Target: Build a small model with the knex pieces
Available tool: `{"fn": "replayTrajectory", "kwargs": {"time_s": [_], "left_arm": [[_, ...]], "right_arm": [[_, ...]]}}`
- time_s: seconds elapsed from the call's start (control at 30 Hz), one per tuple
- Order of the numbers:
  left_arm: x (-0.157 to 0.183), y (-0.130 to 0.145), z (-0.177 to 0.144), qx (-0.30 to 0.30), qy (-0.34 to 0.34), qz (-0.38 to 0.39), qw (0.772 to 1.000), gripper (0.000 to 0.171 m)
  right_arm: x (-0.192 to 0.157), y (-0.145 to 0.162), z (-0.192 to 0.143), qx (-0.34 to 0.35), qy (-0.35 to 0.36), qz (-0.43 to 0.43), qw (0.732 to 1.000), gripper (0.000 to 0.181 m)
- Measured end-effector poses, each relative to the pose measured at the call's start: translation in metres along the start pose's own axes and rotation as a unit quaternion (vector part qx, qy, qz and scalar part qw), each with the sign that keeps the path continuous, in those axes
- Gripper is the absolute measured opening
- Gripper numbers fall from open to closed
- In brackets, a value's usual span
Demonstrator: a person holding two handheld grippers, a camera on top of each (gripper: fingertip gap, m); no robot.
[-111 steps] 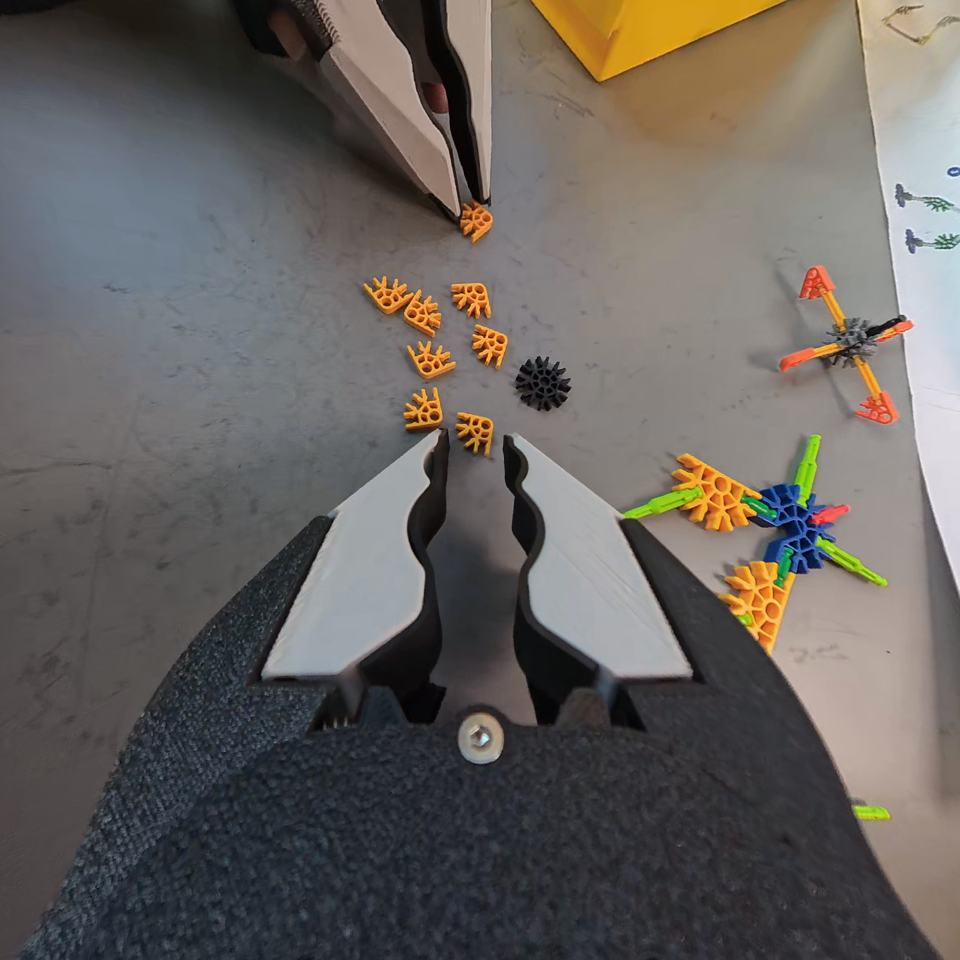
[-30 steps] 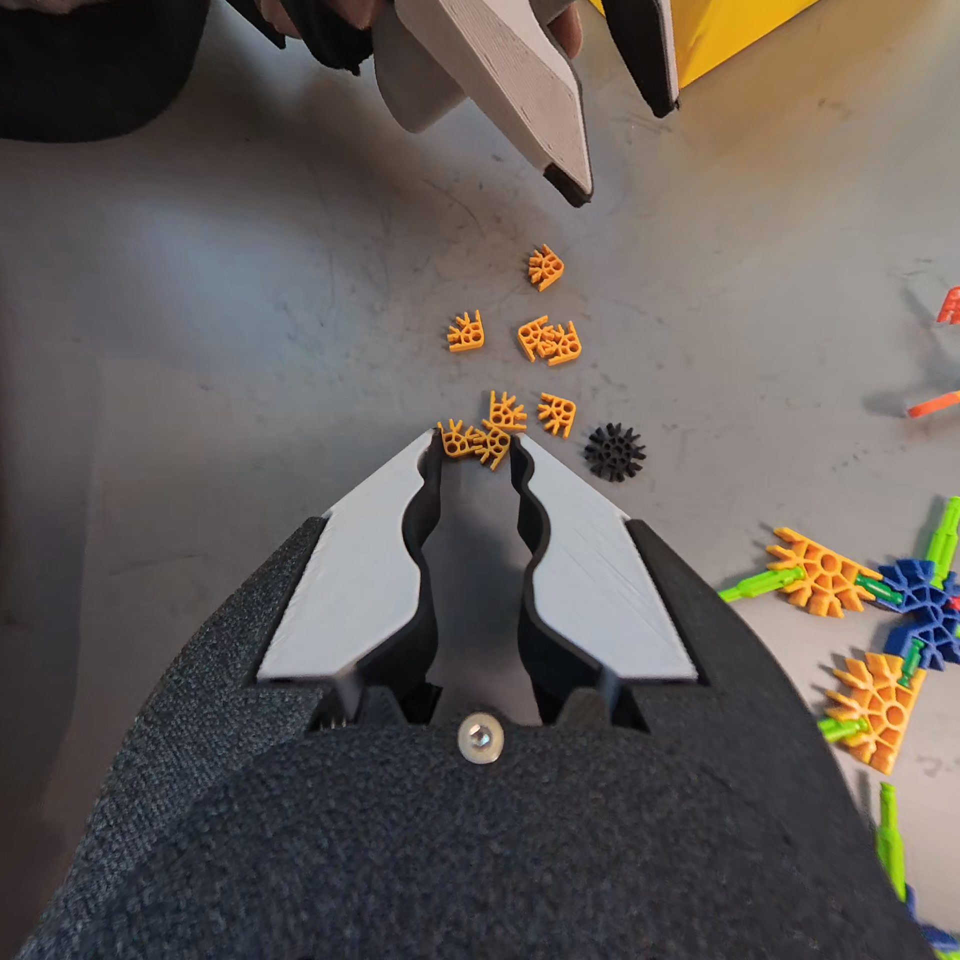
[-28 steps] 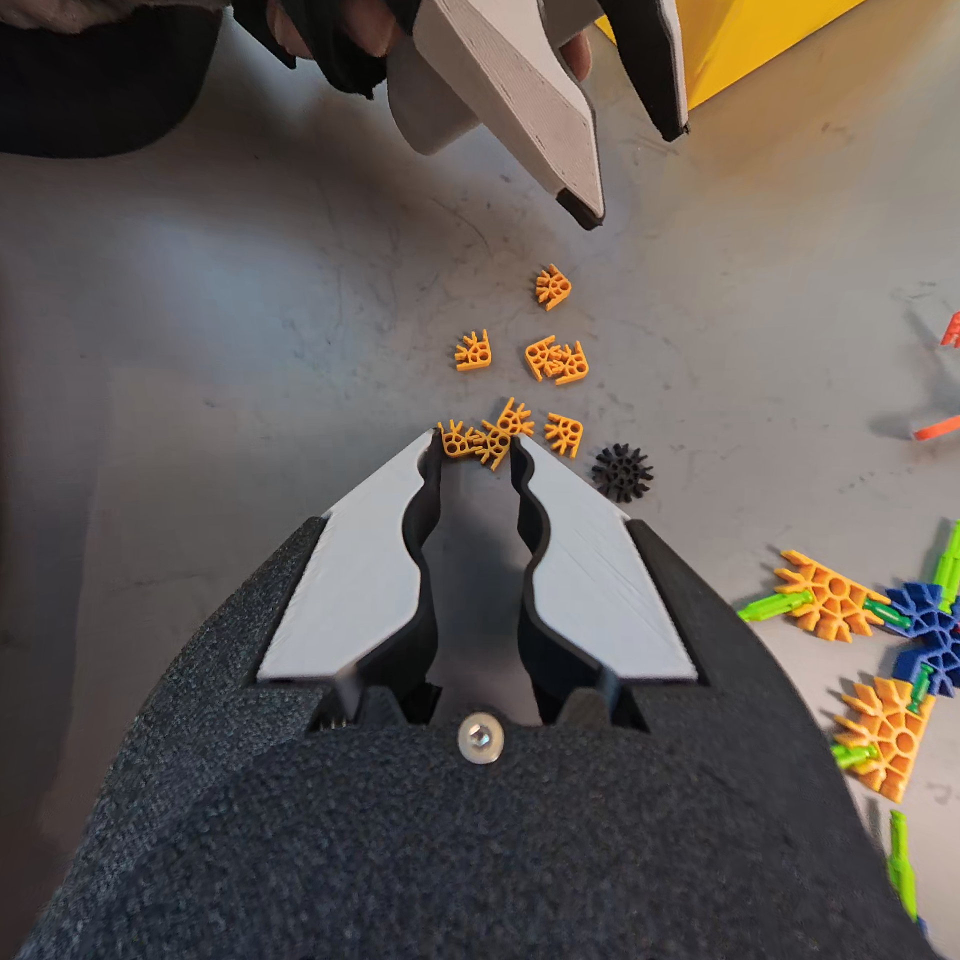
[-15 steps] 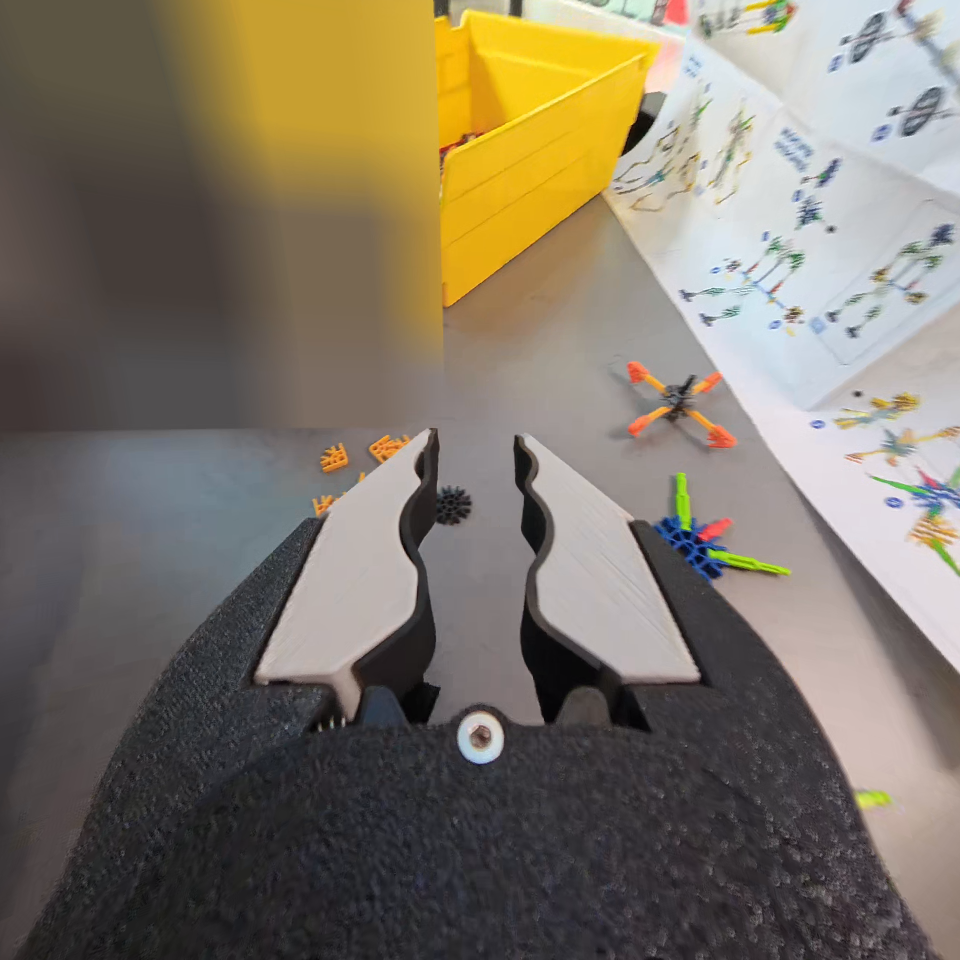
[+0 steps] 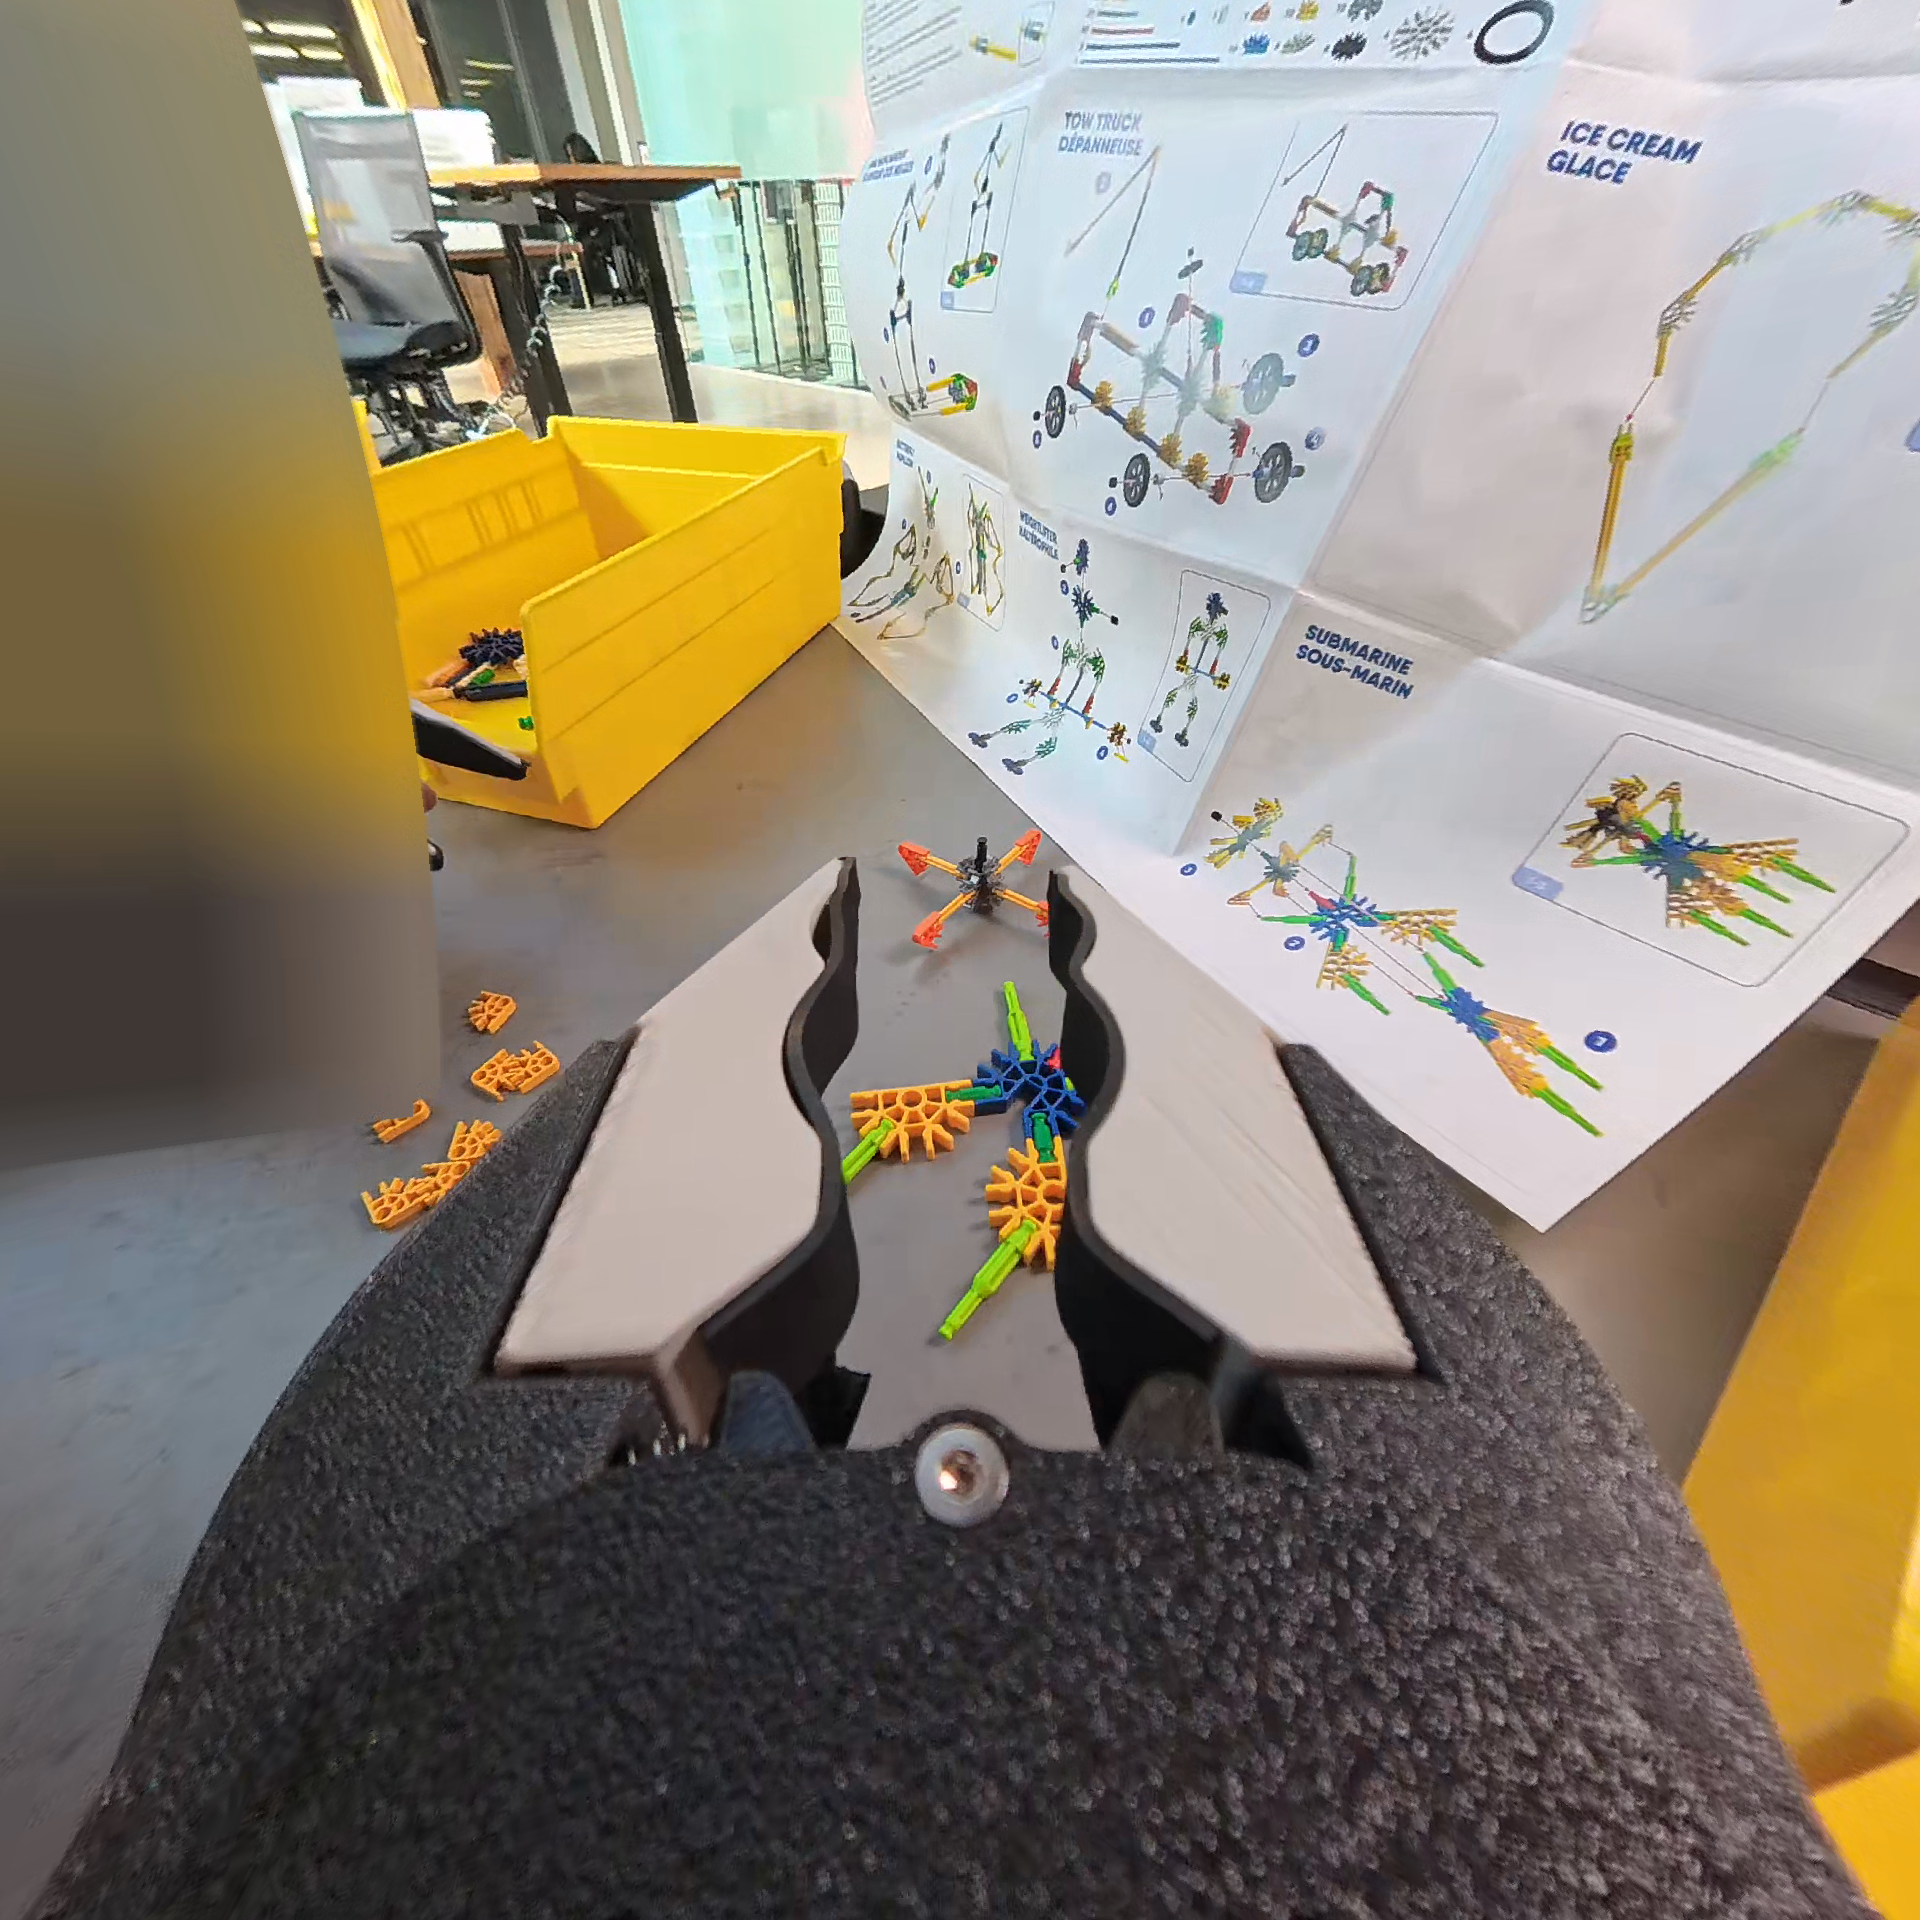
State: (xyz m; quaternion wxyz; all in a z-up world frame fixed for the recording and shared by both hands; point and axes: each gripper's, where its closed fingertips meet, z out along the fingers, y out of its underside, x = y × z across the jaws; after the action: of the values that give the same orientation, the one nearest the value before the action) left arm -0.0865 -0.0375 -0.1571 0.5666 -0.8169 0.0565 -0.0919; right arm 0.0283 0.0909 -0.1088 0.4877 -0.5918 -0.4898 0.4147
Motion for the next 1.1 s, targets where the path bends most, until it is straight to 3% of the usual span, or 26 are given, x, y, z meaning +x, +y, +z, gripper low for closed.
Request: {"fn": "replayTrajectory", "kwargs": {"time_s": [0.2, 0.8, 1.1], "left_arm": [[-0.002, -0.006, -0.003, 0.020, 0.000, -0.009, 1.000, 0.051], [-0.003, -0.010, -0.003, 0.042, 0.006, -0.025, 0.999, 0.051], [-0.004, -0.014, -0.005, 0.055, 0.022, -0.057, 0.997, 0.051]], "right_arm": [[-0.003, 0.008, 0.004, -0.017, -0.008, 0.010, 1.000, 0.045], [-0.005, 0.020, 0.008, -0.039, -0.020, 0.019, 0.999, 0.047], [0.003, 0.022, 0.009, -0.037, 0.000, 0.019, 0.999, 0.069]]}}
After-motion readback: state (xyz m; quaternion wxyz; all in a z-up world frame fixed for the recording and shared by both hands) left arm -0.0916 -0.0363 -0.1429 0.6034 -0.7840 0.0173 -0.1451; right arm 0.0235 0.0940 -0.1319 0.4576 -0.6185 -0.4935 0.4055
